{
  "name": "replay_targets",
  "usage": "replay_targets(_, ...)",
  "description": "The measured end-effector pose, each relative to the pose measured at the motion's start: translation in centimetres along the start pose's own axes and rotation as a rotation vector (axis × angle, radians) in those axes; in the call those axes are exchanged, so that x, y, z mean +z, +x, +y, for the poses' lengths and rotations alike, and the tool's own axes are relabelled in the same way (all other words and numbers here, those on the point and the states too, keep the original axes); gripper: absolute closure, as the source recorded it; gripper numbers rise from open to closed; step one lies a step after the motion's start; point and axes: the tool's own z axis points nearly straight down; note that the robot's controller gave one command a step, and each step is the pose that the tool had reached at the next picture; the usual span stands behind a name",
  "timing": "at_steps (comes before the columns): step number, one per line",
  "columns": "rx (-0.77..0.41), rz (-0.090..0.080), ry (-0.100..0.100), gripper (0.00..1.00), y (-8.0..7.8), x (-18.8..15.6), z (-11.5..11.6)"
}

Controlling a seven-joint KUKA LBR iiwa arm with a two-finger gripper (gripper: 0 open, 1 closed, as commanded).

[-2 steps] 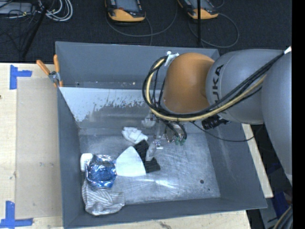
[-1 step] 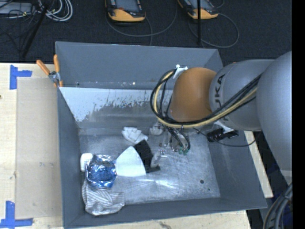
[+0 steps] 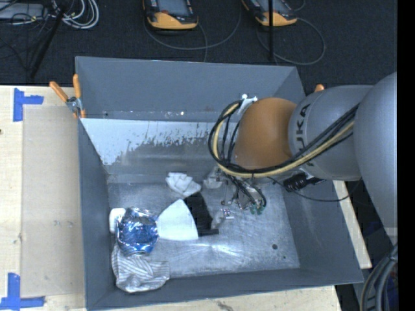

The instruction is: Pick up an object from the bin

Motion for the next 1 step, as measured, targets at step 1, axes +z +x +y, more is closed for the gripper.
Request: replay_targets(1,0.021,-0.002,0.0,0.0,2.52,-1.04,-0.05)
